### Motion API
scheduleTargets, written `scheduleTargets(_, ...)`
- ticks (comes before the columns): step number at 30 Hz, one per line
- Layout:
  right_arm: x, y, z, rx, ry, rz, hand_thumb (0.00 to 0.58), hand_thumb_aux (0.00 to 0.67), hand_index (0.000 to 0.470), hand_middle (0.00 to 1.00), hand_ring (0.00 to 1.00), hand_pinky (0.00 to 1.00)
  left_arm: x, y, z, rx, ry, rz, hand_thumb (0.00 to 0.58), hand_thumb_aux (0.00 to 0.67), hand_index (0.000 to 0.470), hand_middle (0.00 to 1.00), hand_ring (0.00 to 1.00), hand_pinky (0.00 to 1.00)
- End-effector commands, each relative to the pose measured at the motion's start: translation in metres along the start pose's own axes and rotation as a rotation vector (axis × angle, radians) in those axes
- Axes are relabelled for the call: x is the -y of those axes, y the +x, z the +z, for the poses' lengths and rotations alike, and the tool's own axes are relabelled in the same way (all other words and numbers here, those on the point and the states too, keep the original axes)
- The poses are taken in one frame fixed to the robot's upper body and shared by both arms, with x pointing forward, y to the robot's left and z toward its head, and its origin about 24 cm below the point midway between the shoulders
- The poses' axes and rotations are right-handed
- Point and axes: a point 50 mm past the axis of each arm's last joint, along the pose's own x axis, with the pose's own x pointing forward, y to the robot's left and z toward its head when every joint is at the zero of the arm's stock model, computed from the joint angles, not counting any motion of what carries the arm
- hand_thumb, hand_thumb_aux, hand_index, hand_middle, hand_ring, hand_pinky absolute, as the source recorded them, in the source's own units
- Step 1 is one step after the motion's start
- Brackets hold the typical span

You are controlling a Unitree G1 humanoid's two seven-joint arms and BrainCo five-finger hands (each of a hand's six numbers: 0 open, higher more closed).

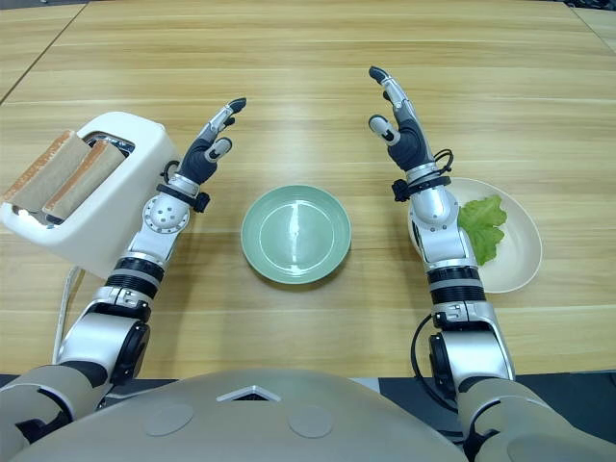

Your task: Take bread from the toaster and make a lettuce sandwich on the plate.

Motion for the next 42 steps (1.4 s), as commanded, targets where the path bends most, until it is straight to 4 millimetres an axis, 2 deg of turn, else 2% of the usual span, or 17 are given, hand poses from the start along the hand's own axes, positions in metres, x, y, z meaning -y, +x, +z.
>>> scheduleTargets(1, -0.002, 0.001, 0.0, 0.001, -0.008, 0.011, 0.0, 0.0, 0.0, 0.0, 0.0, 0.0, -0.001, 0.0, -0.002, -0.008, 0.016, -0.011, 0.0, 0.0, 0.0, 0.0, 0.0, 0.0)
scheduleTargets(7, -0.004, 0.003, 0.002, 0.003, -0.003, 0.01, 0.0, 0.0, 0.0, 0.0, 0.0, 0.0, -0.005, -0.002, 0.003, 0.03, 0.058, -0.002, 0.0, 0.0, 0.0, 0.0, 0.0, 0.0)
scheduleTargets(8, -0.005, 0.004, 0.002, 0.003, -0.003, 0.01, 0.0, 0.0, 0.0, 0.0, 0.0, 0.0, -0.009, 0.0, 0.015, 0.091, 0.088, 0.01, 0.0, 0.0, 0.0, 0.0, 0.0, 0.0)
scheduleTargets(10, -0.006, 0.006, 0.002, 0.001, -0.004, 0.007, 0.0, 0.0, 0.0, 0.0, 0.0, 0.0, -0.025, 0.003, 0.059, 0.311, 0.182, 0.042, 0.0, 0.0, 0.0, 0.0, 0.0, 0.0)
scheduleTargets(11, -0.007, 0.008, 0.003, 0.0, -0.007, 0.005, 0.0, 0.0, 0.0, 0.0, 0.0, 0.0, -0.039, 0.004, 0.084, 0.405, 0.193, 0.074, 0.0, 0.0, 0.0, 0.0, 0.0, 0.0)
scheduleTargets(13, -0.008, 0.01, 0.003, -0.002, -0.012, -0.001, 0.0, 0.0, 0.0, 0.0, 0.0, 0.0, -0.089, 0.005, 0.129, 0.531, 0.133, 0.221, 0.0, 0.0, 0.0, 0.0, 0.0, 0.0)
scheduleTargets(14, -0.009, 0.011, 0.003, -0.003, -0.014, -0.001, 0.0, 0.0, 0.0, 0.0, 0.0, 0.0, -0.12, 0.001, 0.148, 0.573, 0.107, 0.307, 0.0, 0.0, 0.0, 0.0, 0.0, 0.0)
scheduleTargets(16, -0.013, 0.015, 0.003, -0.001, -0.013, 0.002, 0.0, 0.0, 0.0, 0.0, 0.0, 0.0, -0.168, -0.018, 0.183, 0.65, 0.107, 0.406, 0.0, 0.0, 0.0, 0.0, 0.0, 0.0)
scheduleTargets(18, -0.017, 0.017, 0.003, -0.002, -0.013, 0.009, 0.0, 0.0, 0.0, 0.0, 0.0, 0.0, -0.192, -0.034, 0.209, 0.668, 0.121, 0.399, 0.0, 0.0, 0.0, 0.0, 0.0, 0.0)
scheduleTargets(20, -0.019, 0.017, 0.002, -0.005, -0.015, 0.017, 0.0, 0.0, 0.0, 0.0, 0.0, 0.0, -0.204, -0.042, 0.219, 0.596, 0.214, 0.366, 0.0, 0.0, 0.0, 0.0, 0.0, 0.0)
scheduleTargets(22, -0.02, 0.017, 0.002, -0.002, -0.016, 0.018, 0.0, 0.0, 0.0, 0.0, 0.0, 0.0, -0.209, -0.049, 0.221, 0.496, 0.424, 0.357, 0.0, 0.0, 0.0, 0.0, 0.0, 0.0)
scheduleTargets(24, -0.018, 0.015, 0.001, -0.004, -0.017, 0.014, 0.0, 0.0, 0.0, 0.0, 0.0, 0.0, -0.217, -0.054, 0.214, 0.359, 0.643, 0.391, 0.0, 0.0, 0.0, 0.0, 0.0, 0.0)
scheduleTargets(27, -0.015, 0.011, -0.001, -0.009, -0.021, 0.009, 0.0, 0.0, 0.0, 0.0, 0.0, 0.0, -0.225, -0.052, 0.177, 0.056, 0.917, 0.303, 0.0, 0.0, 0.0, 0.0, 0.0, 0.0)
scheduleTargets(31, -0.008, 0.006, -0.006, -0.023, -0.032, 0.001, 0.0, 0.0, 0.0, 0.0, 0.0, 0.0, -0.217, -0.062, 0.123, -0.255, 1.022, -0.006, 0.0, 0.0, 0.0, 0.0, 0.0, 0.0)
scheduleTargets(34, -0.005, 0.002, -0.009, -0.035, -0.04, -0.004, 0.0, 0.0, 0.0, 0.0, 0.0, 0.0, -0.201, -0.07, 0.096, -0.363, 0.991, -0.201, 0.0, 0.0, 0.0, 0.0, 0.0, 0.0)
scheduleTargets(37, 0.0, -0.002, -0.01, -0.042, -0.047, -0.012, 0.0, 0.0, 0.0, 0.0, 0.0, 0.0, -0.193, -0.075, 0.083, -0.408, 0.97, -0.297, 0.0, 0.0, 0.0, 0.0, 0.0, 0.0)
scheduleTargets(42, 0.001, -0.005, -0.01, -0.045, -0.05, -0.015, 0.0, 0.0, 0.0, 0.0, 0.0, 0.0, -0.196, -0.08, 0.077, -0.456, 0.987, -0.343, 0.0, 0.0, 0.0, 0.0, 0.0, 0.0)
